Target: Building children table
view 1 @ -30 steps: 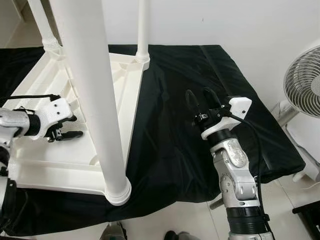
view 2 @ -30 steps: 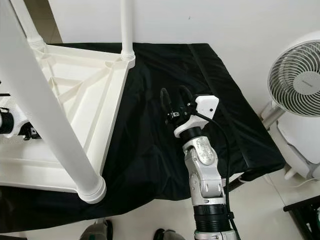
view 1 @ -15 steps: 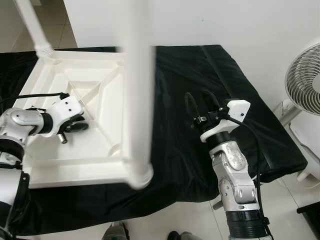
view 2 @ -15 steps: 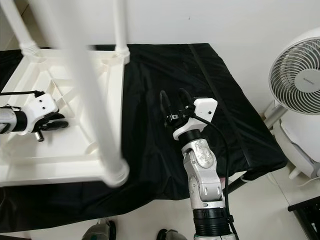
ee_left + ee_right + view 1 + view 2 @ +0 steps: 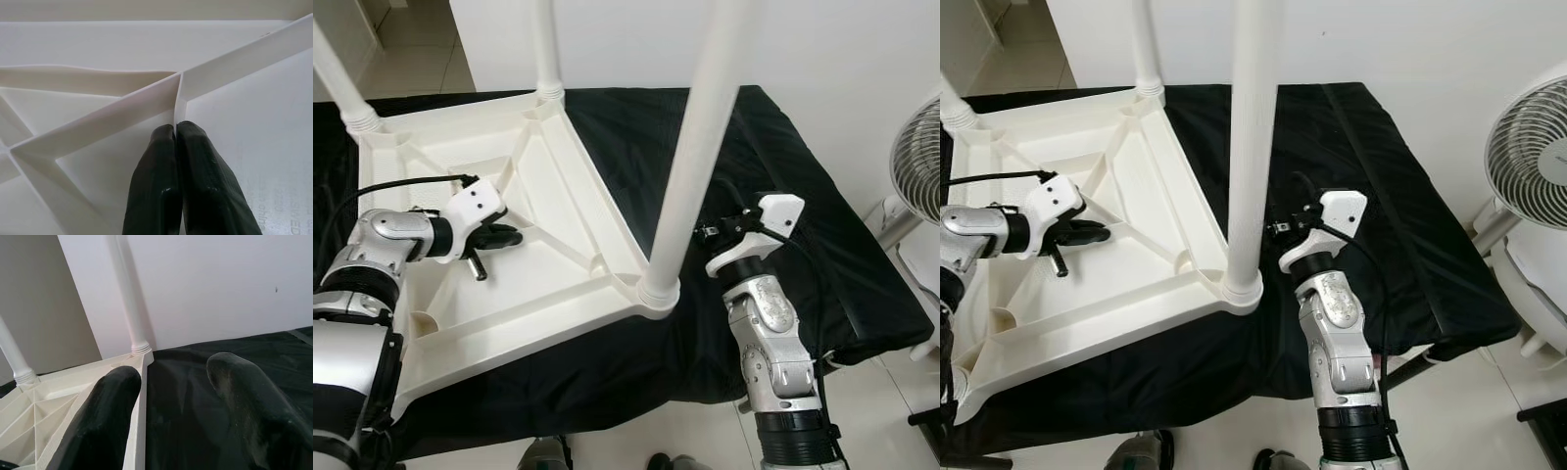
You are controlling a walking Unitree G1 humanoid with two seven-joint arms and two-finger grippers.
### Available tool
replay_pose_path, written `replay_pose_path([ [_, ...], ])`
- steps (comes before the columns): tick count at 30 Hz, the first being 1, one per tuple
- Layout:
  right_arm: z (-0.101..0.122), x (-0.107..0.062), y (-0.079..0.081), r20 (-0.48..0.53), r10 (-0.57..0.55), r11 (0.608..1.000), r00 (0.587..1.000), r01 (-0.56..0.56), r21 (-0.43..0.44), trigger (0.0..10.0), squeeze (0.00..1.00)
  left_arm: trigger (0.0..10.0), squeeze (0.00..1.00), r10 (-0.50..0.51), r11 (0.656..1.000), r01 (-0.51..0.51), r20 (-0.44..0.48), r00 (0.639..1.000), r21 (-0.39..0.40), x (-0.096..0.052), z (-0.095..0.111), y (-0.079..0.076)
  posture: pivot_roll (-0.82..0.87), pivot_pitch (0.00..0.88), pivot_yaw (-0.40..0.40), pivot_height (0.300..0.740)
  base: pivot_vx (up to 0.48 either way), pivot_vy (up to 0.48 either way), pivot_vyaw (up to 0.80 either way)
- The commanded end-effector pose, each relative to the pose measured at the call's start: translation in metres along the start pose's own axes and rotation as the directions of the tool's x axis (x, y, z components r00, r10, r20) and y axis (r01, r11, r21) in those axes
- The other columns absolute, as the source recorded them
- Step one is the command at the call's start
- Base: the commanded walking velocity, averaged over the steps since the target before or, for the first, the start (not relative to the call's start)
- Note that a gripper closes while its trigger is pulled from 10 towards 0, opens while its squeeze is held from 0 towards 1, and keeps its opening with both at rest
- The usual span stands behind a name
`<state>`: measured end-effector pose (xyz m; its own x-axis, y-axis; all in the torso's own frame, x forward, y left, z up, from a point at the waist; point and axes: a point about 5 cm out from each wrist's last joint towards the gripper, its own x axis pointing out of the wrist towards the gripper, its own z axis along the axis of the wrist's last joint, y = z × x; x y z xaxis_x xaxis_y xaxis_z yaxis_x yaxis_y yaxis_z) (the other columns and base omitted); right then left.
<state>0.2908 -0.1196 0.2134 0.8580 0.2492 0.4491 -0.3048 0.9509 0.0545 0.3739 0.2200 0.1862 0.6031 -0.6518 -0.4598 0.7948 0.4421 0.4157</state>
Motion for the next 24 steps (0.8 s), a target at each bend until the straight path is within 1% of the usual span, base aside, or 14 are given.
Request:
replay_pose_path([
  [1, 0.000, -0.001, -0.004, -0.007, -0.034, 0.999, 0.999, 0.034, -0.009, 10.0, 0.00, 10.0, 0.00, 0.012, 1.000, -0.014, 0.139, 0.990, 0.009, 0.010, 0.016, -0.004, 0.14, 0.151, 0.013, 0.740, 0.000, 0.000, 0.00],
  [3, 0.000, -0.003, -0.009, -0.010, -0.073, 0.997, 0.997, 0.073, -0.021, 10.0, 0.00, 10.0, 0.00, 0.008, 1.000, -0.008, 0.144, 0.990, 0.002, 0.011, 0.016, -0.005, 0.14, 0.153, 0.014, 0.740, 0.000, 0.000, 0.00],
  [4, -0.004, -0.006, -0.025, -0.030, -0.218, 0.975, 0.975, 0.216, -0.059, 10.0, 0.00, 10.0, 0.00, 0.009, 1.000, -0.009, 0.145, 0.989, -0.004, 0.011, 0.015, -0.005, 0.14, 0.153, 0.014, 0.740, 0.000, 0.000, 0.00],
  [5, -0.004, -0.006, -0.025, -0.030, -0.218, 0.975, 0.975, 0.216, -0.059, 10.0, 0.00, 10.0, 0.00, 0.009, 1.000, -0.009, 0.145, 0.989, -0.004, 0.011, 0.015, -0.005, 0.14, 0.153, 0.014, 0.740, 0.000, 0.000, 0.00],
  [7, -0.008, -0.016, -0.051, -0.041, -0.444, 0.894, 0.895, 0.439, -0.095, 10.0, 0.00, 10.0, 0.00, 0.019, 1.000, -0.017, 0.143, 0.990, -0.014, 0.011, 0.013, -0.006, 0.14, 0.153, 0.014, 0.740, 0.000, 0.000, 0.00],
  [10, -0.005, -0.025, -0.059, -0.011, -0.517, 0.852, 0.856, 0.513, -0.108, 10.0, 0.00, 9.5, 0.00, 0.015, 1.000, -0.012, 0.140, 0.990, -0.020, 0.010, 0.012, -0.006, 0.14, 0.157, 0.013, 0.740, 0.000, 0.000, 0.00],
  [11, -0.005, -0.030, -0.058, -0.008, -0.532, 0.842, 0.847, 0.527, -0.117, 10.0, 0.00, 8.3, 0.00, 0.021, 0.999, -0.017, 0.137, 0.990, -0.026, 0.010, 0.011, -0.005, 0.14, 0.160, 0.015, 0.740, 0.000, 0.000, 0.00],
  [12, -0.005, -0.032, -0.057, -0.009, -0.539, 0.836, 0.842, 0.534, -0.122, 10.0, 0.00, 8.3, 0.00, 0.025, 0.999, -0.021, 0.136, 0.990, -0.031, 0.010, 0.010, -0.005, 0.14, 0.160, 0.015, 0.740, 0.000, 0.000, 0.00],
  [13, -0.007, -0.036, -0.054, -0.021, -0.539, 0.837, 0.842, 0.534, -0.121, 10.0, 0.00, 3.6, 0.00, 0.033, 0.999, -0.029, 0.134, 0.990, -0.028, 0.009, 0.010, -0.005, 0.13, 0.161, 0.016, 0.740, 0.000, 0.000, 0.00],
  [15, -0.009, -0.040, -0.049, -0.032, -0.534, 0.841, 0.845, 0.528, -0.119, 10.0, 0.00, 3.3, 0.00, 0.038, 0.999, -0.035, 0.130, 0.991, -0.029, 0.009, 0.010, -0.004, 0.13, 0.161, 0.016, 0.740, 0.000, 0.000, 0.00],
  [16, -0.010, -0.042, -0.042, -0.048, -0.510, 0.857, 0.859, 0.503, -0.114, 10.0, 0.00, 0.0, 0.00, 0.041, 0.999, -0.037, 0.129, 0.991, -0.034, 0.009, 0.010, -0.004, 0.13, 0.164, 0.017, 0.740, 0.000, 0.000, 0.00],
  [18, -0.012, -0.046, -0.029, -0.067, -0.473, 0.879, 0.879, 0.464, -0.113, 10.0, 0.00, 0.0, 0.00, 0.051, 0.998, -0.045, 0.128, 0.990, -0.048, 0.009, 0.010, -0.003, 0.13, 0.167, 0.018, 0.740, 0.000, 0.000, 0.00],
  [20, -0.012, -0.046, -0.029, -0.067, -0.473, 0.879, 0.879, 0.464, -0.113, 10.0, 0.00, 0.0, 0.00, 0.051, 0.998, -0.045, 0.128, 0.990, -0.048, 0.009, 0.010, -0.003, 0.13, 0.167, 0.018, 0.740, 0.000, 0.000, 0.00],
  [24, -0.014, -0.065, -0.013, -0.122, -0.414, 0.908, 0.902, 0.398, -0.134, 10.0, 0.00, 0.0, 0.00, 0.073, 0.997, -0.068, 0.113, 0.991, -0.044, 0.011, 0.011, -0.001, 0.12, 0.175, 0.015, 0.740, 0.000, 0.000, 0.00],
])
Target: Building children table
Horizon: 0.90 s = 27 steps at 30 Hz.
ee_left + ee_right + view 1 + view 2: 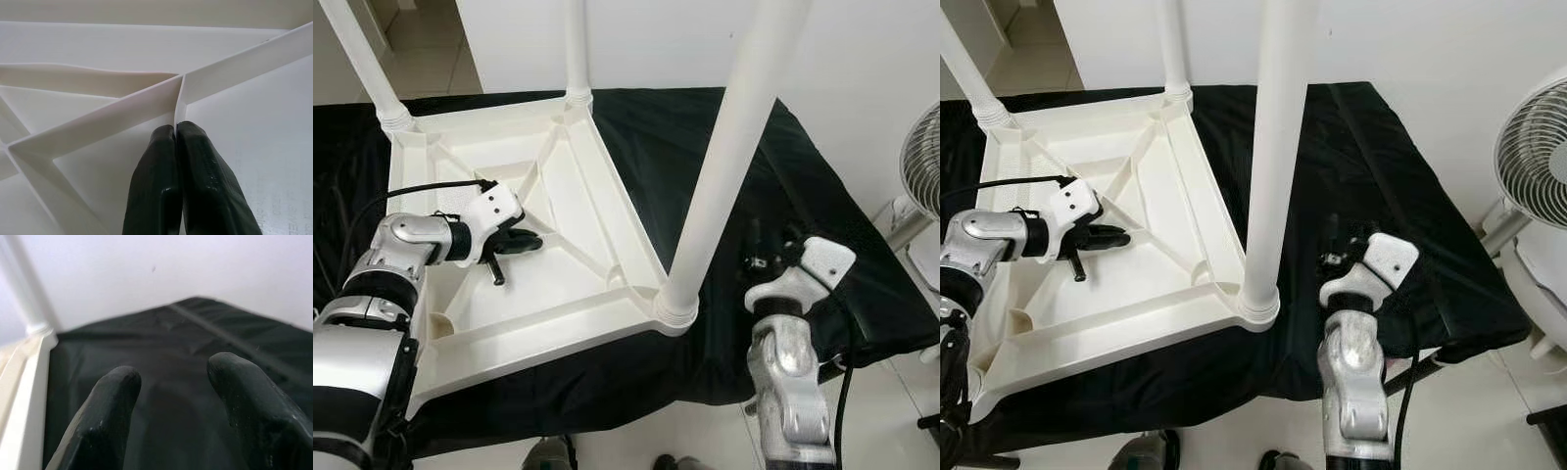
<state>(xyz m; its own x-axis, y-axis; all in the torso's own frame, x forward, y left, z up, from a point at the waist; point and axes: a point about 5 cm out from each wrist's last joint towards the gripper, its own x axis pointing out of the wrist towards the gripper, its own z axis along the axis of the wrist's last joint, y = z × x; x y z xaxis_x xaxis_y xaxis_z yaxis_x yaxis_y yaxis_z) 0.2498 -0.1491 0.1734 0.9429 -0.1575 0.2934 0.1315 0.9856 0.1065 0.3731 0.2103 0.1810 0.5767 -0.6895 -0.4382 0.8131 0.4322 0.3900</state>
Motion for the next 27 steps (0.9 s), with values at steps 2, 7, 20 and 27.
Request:
replay_pose_path([
  [2, -0.002, -0.008, 0.002, -0.027, 0.012, 1.000, 1.000, -0.012, 0.004, 10.0, 0.00, 0.0, 0.00, 0.101, 0.995, -0.100, 0.071, 0.992, -0.021, 0.003, 0.009, 0.006, 0.12, 0.175, 0.015, 0.740, 0.000, 0.000, 0.00],
  [7, -0.001, -0.021, -0.004, -0.043, 0.021, 0.999, 0.999, -0.023, -0.036, 10.0, 0.32, 0.0, 0.00, 0.136, 0.990, -0.134, 0.060, 0.989, -0.029, 0.003, 0.010, 0.009, 0.11, 0.185, 0.010, 0.740, 0.000, 0.000, 0.00],
  [20, 0.013, -0.047, -0.017, -0.052, 0.109, 0.994, 0.993, -0.109, 0.003, 10.0, 1.00, 5.3, 0.00, 0.156, 0.988, -0.155, 0.073, 0.985, -0.014, 0.010, 0.019, 0.011, 0.07, 0.186, 0.025, 0.740, 0.000, 0.000, 0.00],
  [27, 0.014, -0.049, -0.020, -0.090, 0.271, 0.962, 0.958, -0.268, 0.051, 10.0, 0.37, 10.0, 0.00, 0.169, 0.986, -0.170, 0.058, 0.984, 0.001, 0.012, 0.021, 0.012, 0.06, 0.181, 0.034, 0.740, 0.000, 0.000, 0.00],
])
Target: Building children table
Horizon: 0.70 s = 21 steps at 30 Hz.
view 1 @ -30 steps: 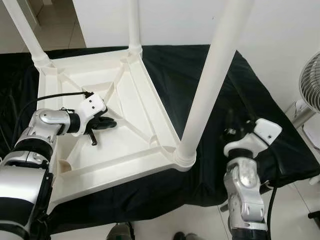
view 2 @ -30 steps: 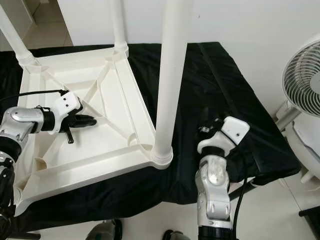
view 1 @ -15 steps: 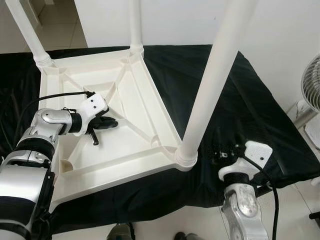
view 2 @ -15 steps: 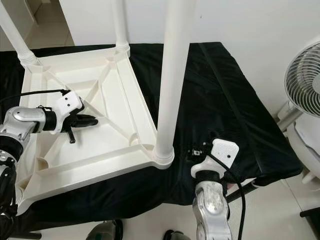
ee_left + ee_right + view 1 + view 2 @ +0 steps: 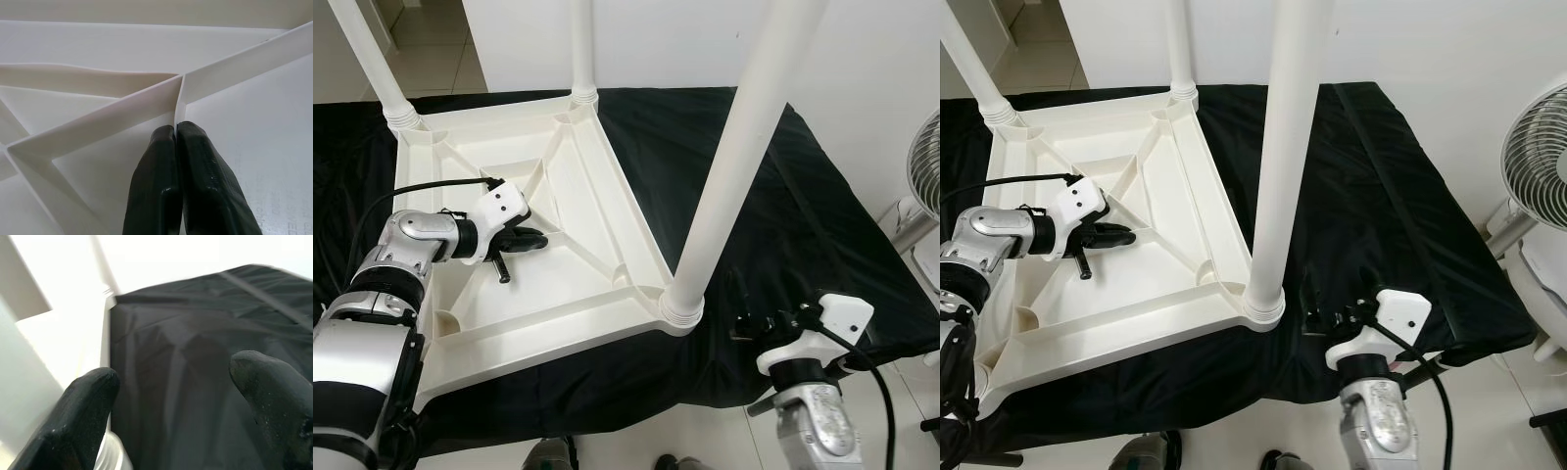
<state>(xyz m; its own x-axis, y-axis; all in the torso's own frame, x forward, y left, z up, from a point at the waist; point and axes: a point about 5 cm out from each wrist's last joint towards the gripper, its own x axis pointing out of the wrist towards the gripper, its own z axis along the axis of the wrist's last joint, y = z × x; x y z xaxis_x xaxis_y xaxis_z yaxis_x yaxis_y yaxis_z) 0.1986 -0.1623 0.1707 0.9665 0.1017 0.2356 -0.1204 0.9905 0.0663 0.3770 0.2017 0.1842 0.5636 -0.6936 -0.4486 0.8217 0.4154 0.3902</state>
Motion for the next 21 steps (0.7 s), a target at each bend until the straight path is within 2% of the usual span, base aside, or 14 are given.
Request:
replay_pose_path([
  [1, 0.000, -0.002, 0.001, -0.013, 0.020, 1.000, 1.000, -0.019, 0.011, 10.0, 0.37, 10.0, 0.00, 0.186, 0.983, -0.186, 0.061, 0.981, -0.009, 0.005, 0.014, 0.012, 0.06, 0.181, 0.034, 0.740, 0.000, 0.000, 0.00],
  [2, -0.001, -0.003, 0.000, -0.029, 0.070, 0.998, 0.997, -0.069, 0.012, 10.0, 0.00, 10.0, 0.00, 0.179, 0.984, -0.179, 0.062, 0.982, -0.012, 0.006, 0.014, 0.011, 0.06, 0.182, 0.035, 0.740, 0.000, 0.000, 0.00],
  [3, -0.001, -0.003, 0.000, -0.029, 0.070, 0.998, 0.997, -0.069, 0.012, 10.0, 0.00, 10.0, 0.00, 0.179, 0.984, -0.179, 0.062, 0.982, -0.012, 0.006, 0.014, 0.011, 0.06, 0.182, 0.035, 0.740, 0.000, 0.000, 0.00],
  [4, -0.002, -0.005, -0.001, -0.051, 0.161, 0.987, 0.986, -0.160, 0.008, 10.0, 0.00, 10.0, 0.00, 0.178, 0.984, -0.177, 0.065, 0.982, -0.011, 0.007, 0.015, 0.010, 0.06, 0.182, 0.035, 0.740, 0.000, 0.000, 0.00],
  [6, -0.002, -0.005, -0.001, -0.051, 0.161, 0.987, 0.986, -0.160, 0.008, 10.0, 0.00, 10.0, 0.00, 0.178, 0.984, -0.177, 0.065, 0.982, -0.011, 0.007, 0.015, 0.010, 0.06, 0.182, 0.035, 0.740, 0.000, 0.000, 0.00],
  [7, -0.002, -0.005, -0.002, -0.062, 0.200, 0.980, 0.978, -0.199, 0.015, 10.0, 0.00, 10.0, 0.00, 0.172, 0.985, -0.172, 0.067, 0.983, -0.013, 0.008, 0.015, 0.010, 0.06, 0.184, 0.036, 0.740, 0.000, 0.000, 0.00],
  [8, -0.001, -0.005, -0.005, -0.069, 0.240, 0.971, 0.968, -0.240, 0.016, 10.0, 0.00, 10.0, 0.05, 0.171, 0.985, -0.170, 0.068, 0.983, -0.012, 0.009, 0.015, 0.009, 0.06, 0.189, 0.037, 0.740, 0.000, 0.000, 0.00],
  [9, -0.001, -0.005, -0.005, -0.069, 0.240, 0.971, 0.968, -0.240, 0.016, 10.0, 0.00, 10.0, 0.05, 0.171, 0.985, -0.170, 0.068, 0.983, -0.012, 0.009, 0.015, 0.009, 0.06, 0.189, 0.037, 0.740, 0.000, 0.000, 0.00],
  [13, 0.004, -0.005, -0.009, -0.104, 0.388, 0.921, 0.916, -0.387, 0.027, 10.0, 0.00, 10.0, 0.00, 0.172, 0.985, -0.172, 0.069, 0.983, -0.016, 0.010, 0.018, 0.010, 0.05, 0.193, 0.032, 0.740, 0.000, 0.000, 0.00],
  [14, 0.004, -0.005, -0.009, -0.104, 0.388, 0.921, 0.916, -0.387, 0.027, 10.0, 0.00, 10.0, 0.00, 0.172, 0.985, -0.172, 0.069, 0.983, -0.016, 0.010, 0.018, 0.010, 0.05, 0.193, 0.032, 0.740, 0.000, 0.000, 0.00],
  [15, 0.005, -0.004, -0.011, -0.118, 0.427, 0.904, 0.897, -0.427, 0.029, 10.0, 0.00, 10.0, 0.30, 0.173, 0.985, -0.172, 0.070, 0.982, -0.016, 0.010, 0.018, 0.010, 0.05, 0.194, 0.032, 0.740, 0.000, 0.000, 0.00],
  [18, 0.006, -0.004, -0.012, -0.127, 0.453, 0.891, 0.883, -0.452, 0.032, 10.0, 0.00, 10.0, 0.30, 0.173, 0.985, -0.173, 0.071, 0.982, -0.015, 0.010, 0.019, 0.011, 0.05, 0.194, 0.032, 0.740, 0.000, 0.000, 0.00],
  [19, 0.008, -0.002, -0.014, -0.133, 0.483, 0.874, 0.865, -0.485, 0.017, 10.0, 0.00, 10.0, 1.00, 0.169, 0.986, -0.168, 0.081, 0.982, -0.021, 0.009, 0.019, 0.011, 0.06, 0.193, 0.026, 0.740, 0.000, 0.000, 0.00],
  [21, 0.010, 0.000, -0.015, -0.135, 0.501, 0.863, 0.855, -0.505, 0.006, 10.0, 0.00, 10.0, 1.00, 0.159, 0.987, -0.158, 0.089, 0.983, -0.023, 0.008, 0.020, 0.011, 0.06, 0.193, 0.026, 0.740, 0.000, 0.000, 0.00],
])
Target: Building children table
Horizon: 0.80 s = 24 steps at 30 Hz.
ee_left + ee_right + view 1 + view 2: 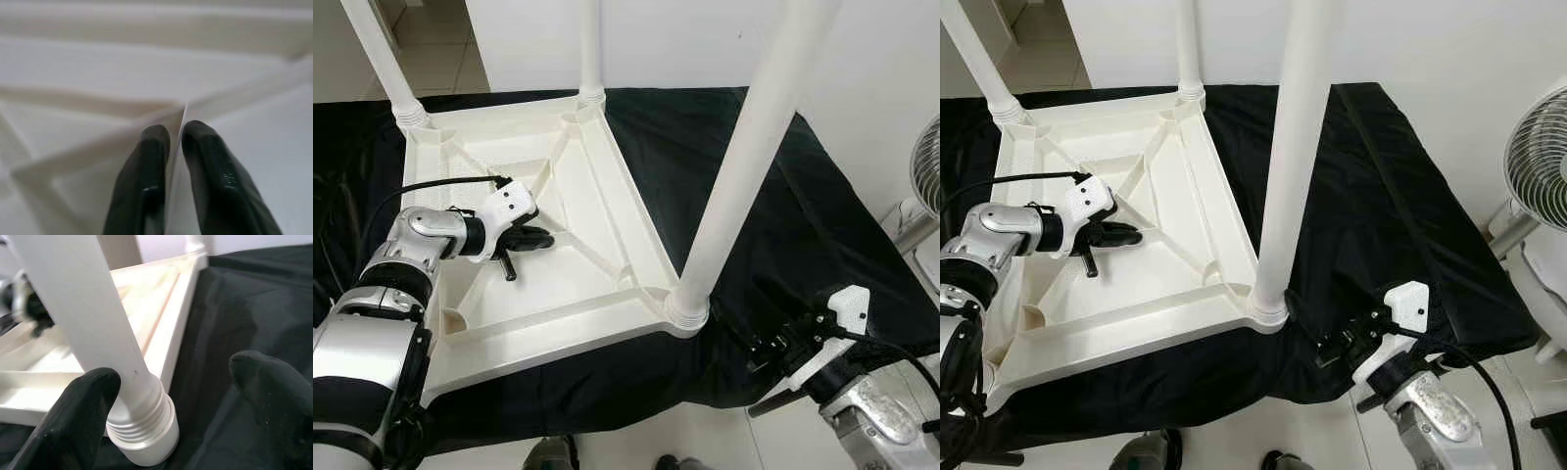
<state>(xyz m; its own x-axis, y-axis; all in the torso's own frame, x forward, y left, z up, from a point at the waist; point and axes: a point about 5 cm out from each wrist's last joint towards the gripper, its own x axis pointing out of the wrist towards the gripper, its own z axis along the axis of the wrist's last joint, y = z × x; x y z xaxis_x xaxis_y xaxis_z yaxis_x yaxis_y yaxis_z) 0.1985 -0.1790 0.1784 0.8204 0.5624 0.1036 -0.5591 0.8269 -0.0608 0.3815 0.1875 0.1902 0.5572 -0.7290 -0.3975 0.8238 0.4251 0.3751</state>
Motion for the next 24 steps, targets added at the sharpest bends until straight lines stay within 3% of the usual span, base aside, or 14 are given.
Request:
replay_pose_path([
  [1, 0.001, 0.000, 0.001, 0.003, 0.040, 0.999, 0.999, -0.041, 0.009, 10.0, 0.00, 10.0, 1.00, 0.159, 0.987, -0.159, 0.031, 0.987, 0.005, -0.001, 0.007, 0.011, 0.06, 0.193, 0.026, 0.740, 0.000, 0.000, 0.00],
  [2, 0.003, 0.001, -0.001, 0.001, 0.067, 0.998, 0.998, -0.067, -0.004, 10.0, 0.00, 10.0, 0.78, 0.150, 0.989, -0.150, 0.037, 0.988, 0.008, -0.001, 0.008, 0.010, 0.06, 0.197, 0.023, 0.740, 0.000, 0.000, 0.00],
  [3, 0.005, 0.002, -0.003, -0.003, 0.088, 0.996, 0.996, -0.088, -0.011, 10.0, 0.00, 10.0, 0.78, 0.126, 0.992, -0.126, 0.053, 0.991, 0.003, -0.002, 0.009, 0.010, 0.06, 0.197, 0.023, 0.740, 0.000, 0.000, 0.00],
  [4, 0.006, 0.003, -0.005, -0.004, 0.099, 0.995, 0.995, -0.099, -0.013, 10.0, 0.00, 10.0, 0.00, 0.082, 0.997, -0.082, 0.075, 0.994, -0.001, -0.003, 0.012, 0.008, 0.06, 0.199, 0.022, 0.740, 0.000, 0.000, 0.00],
  [7, 0.006, 0.004, -0.006, -0.005, 0.106, 0.994, 0.994, -0.106, -0.014, 10.0, 0.00, 10.0, 0.00, 0.051, 0.999, -0.050, 0.091, 0.995, -0.003, -0.004, 0.014, 0.007, 0.06, 0.199, 0.022, 0.740, 0.000, 0.000, 0.00],
  [10, 0.009, 0.009, -0.008, -0.009, 0.158, 0.987, 0.987, -0.158, -0.022, 10.0, 0.00, 10.0, 0.00, -0.083, 0.996, 0.080, 0.167, 0.983, 0.027, -0.012, 0.025, 0.003, 0.07, 0.207, 0.011, 0.740, 0.000, 0.000, 0.00],
  [18, 0.009, 0.018, -0.009, -0.013, 0.229, 0.973, 0.973, -0.229, -0.021, 10.0, 0.00, 10.0, 0.00, -0.159, 0.987, 0.151, 0.210, 0.965, 0.055, -0.021, 0.034, -0.005, 0.09, 0.215, -0.004, 0.740, 0.000, 0.000, 0.00],
  [20, 0.006, 0.025, -0.009, -0.021, 0.284, 0.958, 0.958, -0.285, -0.017, 10.0, 0.00, 10.0, 0.00, -0.218, 0.976, 0.206, 0.265, 0.939, 0.073, -0.029, 0.044, -0.021, 0.09, 0.222, -0.014, 0.740, 0.000, 0.000, 0.00],
  [24, 0.004, 0.031, -0.009, -0.029, 0.328, 0.944, 0.944, -0.329, -0.016, 10.0, 0.00, 10.0, 0.00, -0.238, 0.971, 0.233, 0.325, 0.915, 0.054, -0.031, 0.055, -0.039, 0.10, 0.227, -0.020, 0.740, 0.000, 0.000, 0.00],
])
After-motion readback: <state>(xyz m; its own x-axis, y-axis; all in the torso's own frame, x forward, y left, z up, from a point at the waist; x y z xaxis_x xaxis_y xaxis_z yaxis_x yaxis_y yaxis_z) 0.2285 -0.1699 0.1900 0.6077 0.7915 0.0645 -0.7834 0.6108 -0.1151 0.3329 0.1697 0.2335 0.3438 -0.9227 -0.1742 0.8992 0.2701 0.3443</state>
